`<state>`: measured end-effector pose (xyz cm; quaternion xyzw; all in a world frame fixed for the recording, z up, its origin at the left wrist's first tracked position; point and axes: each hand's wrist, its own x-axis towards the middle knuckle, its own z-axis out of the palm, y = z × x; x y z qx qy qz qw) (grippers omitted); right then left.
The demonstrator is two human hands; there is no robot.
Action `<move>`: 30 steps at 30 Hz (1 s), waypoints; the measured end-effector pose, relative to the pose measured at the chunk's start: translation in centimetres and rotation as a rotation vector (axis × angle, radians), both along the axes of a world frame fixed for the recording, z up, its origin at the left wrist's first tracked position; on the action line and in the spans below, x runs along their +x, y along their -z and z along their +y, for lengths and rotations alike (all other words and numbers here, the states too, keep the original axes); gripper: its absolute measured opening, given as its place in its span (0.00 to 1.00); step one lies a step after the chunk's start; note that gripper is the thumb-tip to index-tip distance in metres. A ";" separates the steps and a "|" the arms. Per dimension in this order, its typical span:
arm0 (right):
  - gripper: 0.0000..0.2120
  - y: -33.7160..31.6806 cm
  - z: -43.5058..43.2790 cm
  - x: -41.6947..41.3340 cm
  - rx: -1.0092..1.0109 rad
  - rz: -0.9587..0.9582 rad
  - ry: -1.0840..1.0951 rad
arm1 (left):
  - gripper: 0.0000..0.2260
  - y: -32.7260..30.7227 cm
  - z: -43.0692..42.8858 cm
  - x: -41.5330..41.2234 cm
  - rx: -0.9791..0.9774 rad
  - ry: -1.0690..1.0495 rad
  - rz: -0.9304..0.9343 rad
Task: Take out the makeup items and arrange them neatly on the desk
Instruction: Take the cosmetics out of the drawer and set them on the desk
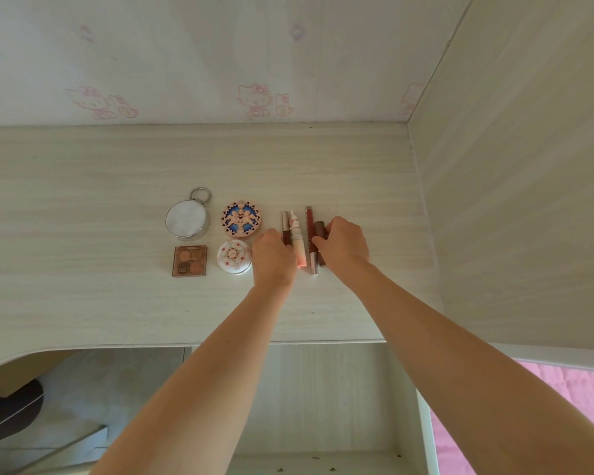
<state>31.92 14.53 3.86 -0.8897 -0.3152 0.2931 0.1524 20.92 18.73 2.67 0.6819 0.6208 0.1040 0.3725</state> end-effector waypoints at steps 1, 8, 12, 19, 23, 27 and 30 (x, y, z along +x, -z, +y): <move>0.11 -0.1 -0.1 0.1 0.009 -0.001 -0.014 | 0.06 0.1 0.0 -0.1 -0.006 0.006 0.003; 0.11 -0.8 -1.8 0.6 0.075 -0.001 -0.124 | 0.05 -0.3 -1.2 -1.6 0.083 0.089 -0.009; 0.17 -0.6 -3.6 -0.2 0.092 0.008 -0.248 | 0.07 -0.9 -3.0 -3.3 0.189 0.173 0.020; 0.20 -0.3 -9.8 -3.9 0.212 -0.116 -0.353 | 0.13 -1.4 -7.6 -7.7 0.419 0.325 0.045; 0.20 0.6 -13.9 -6.8 0.295 -0.220 -0.439 | 0.15 -0.7 -10.6 -11.4 0.514 0.452 0.061; 0.21 1.2 -17.9 -10.7 0.316 -0.257 -0.453 | 0.16 0.5 -13.9 -15.6 0.499 0.531 0.108; 0.20 1.7 -20.9 -13.8 0.284 -0.236 -0.431 | 0.16 1.4 -16.4 -18.9 0.480 0.589 0.149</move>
